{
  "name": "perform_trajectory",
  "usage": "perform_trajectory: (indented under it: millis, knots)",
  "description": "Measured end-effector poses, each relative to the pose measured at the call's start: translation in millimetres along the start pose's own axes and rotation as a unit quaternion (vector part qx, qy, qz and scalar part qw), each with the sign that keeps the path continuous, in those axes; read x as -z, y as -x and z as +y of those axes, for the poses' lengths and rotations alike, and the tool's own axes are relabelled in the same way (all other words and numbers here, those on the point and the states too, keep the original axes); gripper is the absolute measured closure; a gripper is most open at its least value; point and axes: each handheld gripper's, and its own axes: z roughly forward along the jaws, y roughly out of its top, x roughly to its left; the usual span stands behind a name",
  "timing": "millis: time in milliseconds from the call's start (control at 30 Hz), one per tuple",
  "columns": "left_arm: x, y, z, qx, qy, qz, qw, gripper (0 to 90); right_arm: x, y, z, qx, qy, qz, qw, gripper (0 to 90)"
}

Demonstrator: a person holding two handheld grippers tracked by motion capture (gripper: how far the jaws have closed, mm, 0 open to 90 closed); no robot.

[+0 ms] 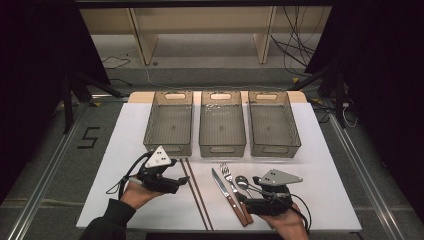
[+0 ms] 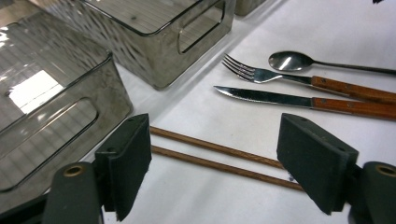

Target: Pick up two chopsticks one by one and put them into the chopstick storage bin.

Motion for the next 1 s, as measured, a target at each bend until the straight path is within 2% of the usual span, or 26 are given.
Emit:
perform_trajectory:
  millis: [167, 267, 433, 533, 633, 700, 733, 767, 800, 833, 867, 900, 933, 967, 1000]
  knots:
    - [-13.0, -0.2, 9.5, -0.037, -0.046, -0.006, 0.9982, 32.9, 2.1, 1.2, -1.0, -0.002, 0.004, 0.001, 1.0, 26.5]
    - [-19.6, -1.2, 12.5, -0.049, -0.067, -0.011, 0.9965, 37.3, 2.9, 1.7, -1.7, -0.002, 0.006, 0.001, 1.0, 26.4]
    - [-29.7, -2.4, 15.9, -0.084, -0.114, -0.018, 0.9897, 42.8, 3.6, 2.9, -2.5, -0.004, 0.006, 0.002, 1.0, 26.4]
    - [-33.9, -2.4, 18.8, -0.093, -0.124, -0.02, 0.9878, 47.0, 3.6, 3.3, -2.6, -0.004, 0.005, 0.002, 1.0, 26.3]
    - [-38.3, -2.6, 22.0, -0.108, -0.137, -0.023, 0.9844, 50.6, 3.5, 3.6, -2.7, -0.005, 0.005, 0.002, 1.0, 26.3]
    - [-42.5, -3.8, 24.2, -0.12, -0.152, -0.031, 0.9807, 51.1, 3.3, 3.8, -2.8, -0.005, 0.005, 0.003, 1.0, 26.3]
    - [-42.5, -3.8, 24.2, -0.12, -0.152, -0.031, 0.9807, 51.1, 3.1, 3.9, -2.9, -0.005, 0.005, 0.004, 1.0, 26.4]
    - [-43.7, -5.2, 26.8, -0.131, -0.162, -0.032, 0.9775, 51.2, 3.1, 4.1, -3.0, -0.005, 0.005, 0.003, 1.0, 26.3]
    - [-43.7, -5.2, 26.8, -0.131, -0.162, -0.032, 0.9775, 52.1, 3.1, 4.3, -3.2, -0.005, 0.005, 0.004, 1.0, 26.4]
    - [-44.5, -6.3, 28.8, -0.139, -0.167, -0.038, 0.9754, 52.4, 3.1, 4.5, -3.3, -0.005, 0.004, 0.003, 1.0, 26.4]
    - [-44.5, -6.3, 28.8, -0.139, -0.167, -0.038, 0.9754, 52.4, 3.0, 4.7, -3.4, -0.006, 0.004, 0.003, 1.0, 26.4]
    - [-45.3, -6.2, 29.3, -0.141, -0.171, -0.041, 0.9743, 52.5, 3.1, 4.9, -3.4, -0.006, 0.004, 0.003, 1.0, 26.3]
    - [-47.3, -5.2, 29.8, -0.152, -0.181, -0.047, 0.9705, 52.5, 3.1, 5.2, -3.5, -0.007, 0.003, 0.004, 1.0, 26.3]
    - [-47.3, -5.2, 29.8, -0.152, -0.181, -0.047, 0.9705, 52.4, 3.2, 5.3, -3.6, -0.007, 0.003, 0.004, 1.0, 26.4]
    - [-48.2, -4.6, 30.0, -0.156, -0.187, -0.047, 0.9687, 52.0, 3.2, 5.4, -3.7, -0.007, 0.003, 0.004, 1.0, 26.4]
